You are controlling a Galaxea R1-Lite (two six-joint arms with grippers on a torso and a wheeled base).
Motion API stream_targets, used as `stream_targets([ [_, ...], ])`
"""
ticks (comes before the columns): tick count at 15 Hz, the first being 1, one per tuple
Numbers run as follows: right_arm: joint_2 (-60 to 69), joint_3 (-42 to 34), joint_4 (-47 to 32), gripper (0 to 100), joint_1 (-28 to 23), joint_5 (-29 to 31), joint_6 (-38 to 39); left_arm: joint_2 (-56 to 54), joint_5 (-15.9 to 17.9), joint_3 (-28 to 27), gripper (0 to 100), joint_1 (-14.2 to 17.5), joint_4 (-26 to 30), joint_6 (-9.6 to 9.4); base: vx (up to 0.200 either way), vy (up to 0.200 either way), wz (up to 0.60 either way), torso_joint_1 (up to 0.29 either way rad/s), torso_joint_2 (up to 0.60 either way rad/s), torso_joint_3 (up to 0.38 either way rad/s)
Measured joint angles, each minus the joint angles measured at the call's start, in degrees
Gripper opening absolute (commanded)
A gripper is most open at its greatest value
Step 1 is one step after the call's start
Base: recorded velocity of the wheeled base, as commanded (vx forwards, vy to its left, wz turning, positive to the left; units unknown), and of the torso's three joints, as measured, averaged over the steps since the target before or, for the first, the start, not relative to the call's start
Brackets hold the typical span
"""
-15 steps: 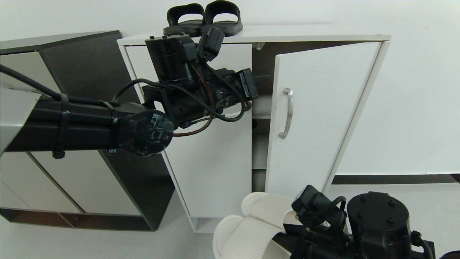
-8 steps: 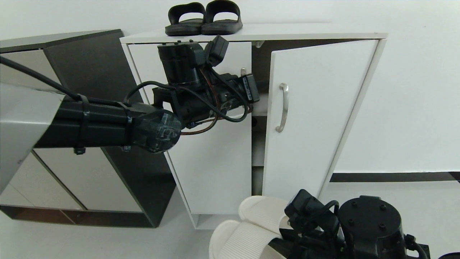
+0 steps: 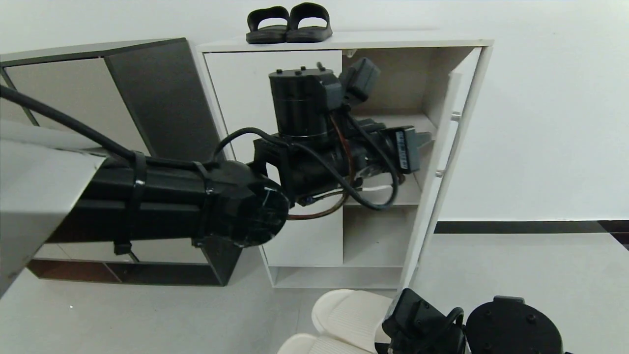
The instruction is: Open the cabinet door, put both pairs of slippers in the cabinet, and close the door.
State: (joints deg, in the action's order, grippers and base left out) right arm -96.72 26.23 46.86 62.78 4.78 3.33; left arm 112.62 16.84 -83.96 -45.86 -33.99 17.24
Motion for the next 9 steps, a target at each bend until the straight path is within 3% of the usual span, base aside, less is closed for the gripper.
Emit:
stream_targets([
  [1,0.00,0.00,0.07,0,-0.05,-0.02,0.00,0.01,-0.11,0.06,0,-2.23,-0.11,-0.30,-0.200,0.000,0.00,-0.002,0.00,0.002],
  [3,-0.16,0.66,0.11,0,-1.38,0.00,0.50,-0.10,-0.83,0.22,0,-2.89,-1.49,-0.41,0.000,0.000,0.00,0.000,0.00,0.000],
  [6,-1.57,4.06,0.16,0,-7.79,1.45,2.66,-3.33,-6.44,2.26,0,1.79,-2.82,-0.66,0.000,0.000,0.00,0.000,0.00,0.000],
  [9,-4.68,10.23,-0.01,0,-12.51,9.42,6.63,-12.62,-13.29,9.34,0,7.36,0.09,-3.07,0.000,0.000,0.00,0.000,0.00,0.000],
])
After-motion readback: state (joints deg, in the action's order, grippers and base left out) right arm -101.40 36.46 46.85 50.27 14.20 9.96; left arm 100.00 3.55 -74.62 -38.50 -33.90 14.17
